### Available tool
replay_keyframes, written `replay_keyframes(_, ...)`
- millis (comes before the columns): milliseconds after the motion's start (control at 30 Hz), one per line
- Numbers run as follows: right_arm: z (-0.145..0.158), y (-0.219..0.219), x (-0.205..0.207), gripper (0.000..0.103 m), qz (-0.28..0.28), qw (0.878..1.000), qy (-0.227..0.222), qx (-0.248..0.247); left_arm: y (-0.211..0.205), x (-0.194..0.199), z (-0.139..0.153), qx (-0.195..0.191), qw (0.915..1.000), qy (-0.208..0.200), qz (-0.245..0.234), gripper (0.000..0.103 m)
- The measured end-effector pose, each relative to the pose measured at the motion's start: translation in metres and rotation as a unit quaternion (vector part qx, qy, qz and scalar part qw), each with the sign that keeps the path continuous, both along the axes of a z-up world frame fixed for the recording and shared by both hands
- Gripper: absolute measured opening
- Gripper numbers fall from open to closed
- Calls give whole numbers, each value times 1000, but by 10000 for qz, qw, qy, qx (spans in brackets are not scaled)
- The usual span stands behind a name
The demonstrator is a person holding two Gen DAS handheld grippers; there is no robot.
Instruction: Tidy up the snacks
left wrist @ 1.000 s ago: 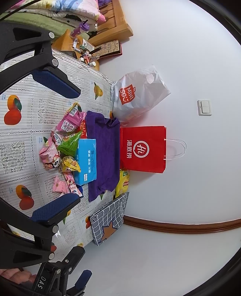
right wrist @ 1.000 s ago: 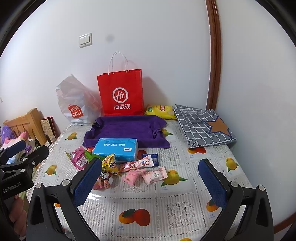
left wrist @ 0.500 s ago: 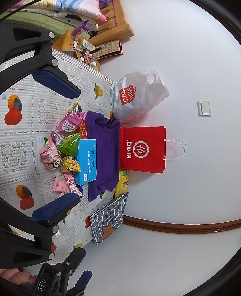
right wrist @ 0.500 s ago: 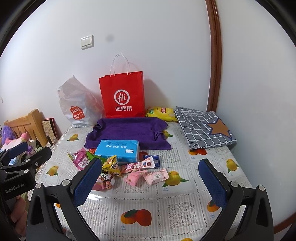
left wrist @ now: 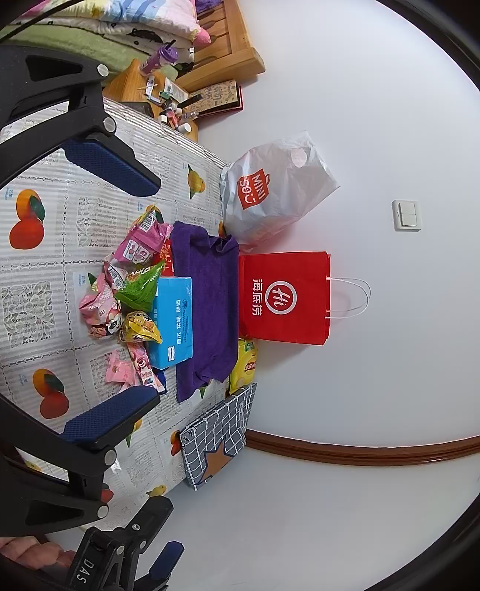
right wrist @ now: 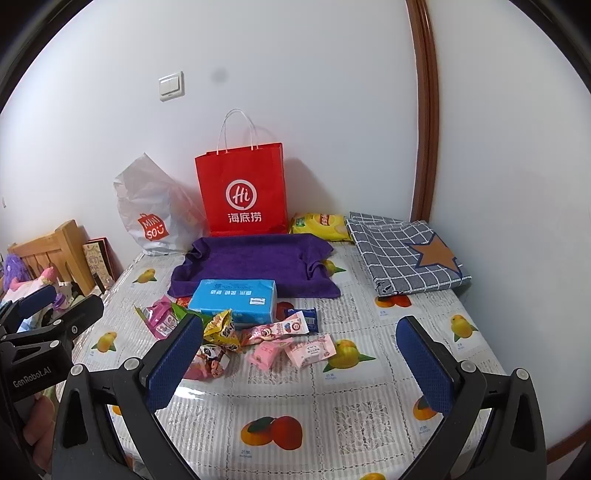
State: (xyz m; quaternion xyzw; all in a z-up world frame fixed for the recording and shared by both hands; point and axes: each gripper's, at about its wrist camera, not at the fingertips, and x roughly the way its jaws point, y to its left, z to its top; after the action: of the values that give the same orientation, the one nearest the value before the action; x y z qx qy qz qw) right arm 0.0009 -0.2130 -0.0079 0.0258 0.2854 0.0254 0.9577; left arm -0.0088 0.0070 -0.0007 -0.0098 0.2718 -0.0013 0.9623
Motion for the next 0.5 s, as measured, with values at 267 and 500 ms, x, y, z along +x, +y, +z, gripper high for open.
replay_keyframes(267, 0, -2, -2, 103, -15, 10000, -23, 24, 0, 0, 0, -7, 10000, 1, -5, 103)
replay_keyframes(500, 1, 0, -5, 103, -25, 10000, -52, 18, 0, -1, 0, 0, 10000, 1, -4, 103)
